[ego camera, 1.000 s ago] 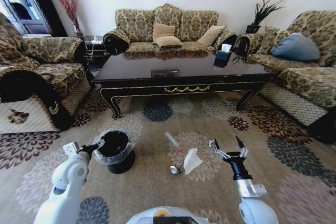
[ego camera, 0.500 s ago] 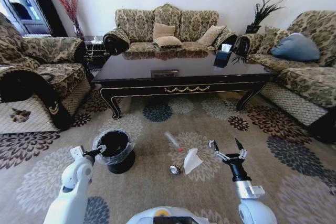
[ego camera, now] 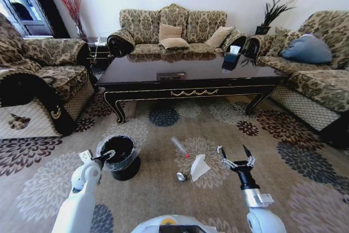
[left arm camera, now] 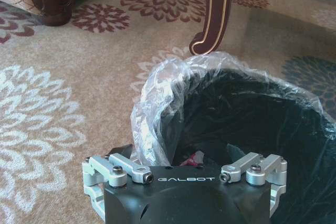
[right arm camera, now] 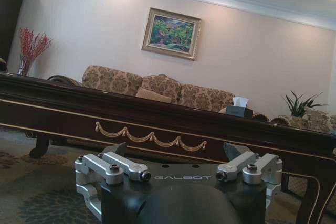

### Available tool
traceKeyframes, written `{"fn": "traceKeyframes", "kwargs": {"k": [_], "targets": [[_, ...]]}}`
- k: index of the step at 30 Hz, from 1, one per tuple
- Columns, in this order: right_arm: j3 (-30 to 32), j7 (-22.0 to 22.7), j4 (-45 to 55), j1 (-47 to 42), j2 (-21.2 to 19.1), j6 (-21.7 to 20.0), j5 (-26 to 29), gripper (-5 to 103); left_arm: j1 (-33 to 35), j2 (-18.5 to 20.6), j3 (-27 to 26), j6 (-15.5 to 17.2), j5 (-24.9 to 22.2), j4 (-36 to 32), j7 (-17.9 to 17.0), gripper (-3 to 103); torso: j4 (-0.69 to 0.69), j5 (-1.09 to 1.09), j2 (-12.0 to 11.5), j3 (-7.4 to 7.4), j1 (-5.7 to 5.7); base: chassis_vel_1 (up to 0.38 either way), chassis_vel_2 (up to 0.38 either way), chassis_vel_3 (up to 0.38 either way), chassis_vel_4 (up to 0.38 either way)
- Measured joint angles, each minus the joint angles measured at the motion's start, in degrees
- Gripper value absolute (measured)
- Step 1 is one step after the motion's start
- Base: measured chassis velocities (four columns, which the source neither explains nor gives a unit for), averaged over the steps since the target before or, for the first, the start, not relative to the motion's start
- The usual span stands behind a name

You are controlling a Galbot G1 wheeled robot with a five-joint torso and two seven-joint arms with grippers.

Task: Move to the front of the table and pick up the trash from the floor, then place it into the trash bin.

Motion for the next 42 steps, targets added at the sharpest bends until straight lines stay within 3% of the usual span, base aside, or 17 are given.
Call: {"fn": "traceKeyframes", "kwargs": {"k": [5,7,8,9,12,18,21,24,27,29,42], "targets": [[0.0,0.0,-0.2,0.0,0.0,0.2,0.0,100,-0.3,-0.2,0.1,0.0,0.8,0.8,0.1,96,0.00,0.00,0.0,0.00,0.00,0.000,0.000,0.000,0.000],[0.0,0.0,-0.2,0.0,0.0,0.3,-0.1,100,-0.3,-0.2,0.1,0.0,1.2,1.0,0.1,85,0.00,0.00,0.0,0.00,0.00,0.000,0.000,0.000,0.000],[0.0,0.0,-0.3,0.0,0.0,0.4,-0.1,100,-0.3,-0.3,0.1,0.0,1.5,1.2,0.1,85,0.00,0.00,0.0,0.00,0.00,0.000,0.000,0.000,0.000],[-0.1,0.0,-0.4,0.0,0.0,0.5,-0.1,100,-0.2,-0.3,0.1,0.0,2.3,1.3,0.1,74,0.00,0.00,0.0,0.00,0.00,0.000,0.000,0.000,0.000],[-0.2,-0.1,-0.5,0.0,0.1,0.7,-0.2,100,0.1,-0.4,0.1,-0.1,2.9,1.4,0.1,69,0.00,0.00,0.0,0.00,0.00,0.000,0.000,0.000,0.000],[-0.5,-0.1,-0.5,0.0,0.1,0.8,-0.4,100,0.9,-0.4,0.0,-0.1,3.7,1.0,0.1,41,0.00,0.00,0.0,0.00,0.00,0.000,0.000,0.000,0.000],[-0.5,-0.1,-0.5,0.1,0.1,0.8,-0.4,100,1.3,-0.3,-0.2,-0.1,3.9,0.6,0.1,36,0.00,0.00,0.0,0.00,0.00,0.000,0.000,0.000,0.000],[-0.7,0.0,-0.8,0.3,0.1,0.8,-0.4,100,2.0,-0.1,-0.6,-0.1,4.5,0.2,0.1,20,-0.01,0.00,0.0,0.00,0.00,0.000,0.000,0.000,0.000],[-1.0,0.1,-1.1,0.6,0.1,0.7,-0.5,100,2.4,0.1,-0.8,-0.1,4.9,0.0,0.2,15,0.00,0.00,0.0,0.00,0.00,0.000,0.000,0.000,0.000],[-1.4,0.5,-1.4,1.0,0.1,0.4,-0.7,100,2.8,0.2,-1.1,-0.1,5.1,-0.2,0.4,4,0.00,-0.01,0.0,0.00,0.00,0.000,0.000,0.000,0.000],[-5.4,5.6,-4.4,3.2,-1.0,-4.6,2.7,100,5.7,1.5,-3.6,0.0,5.2,-4.7,0.1,3,0.01,-0.02,0.0,0.00,0.00,0.000,0.000,0.000,0.000]]}}
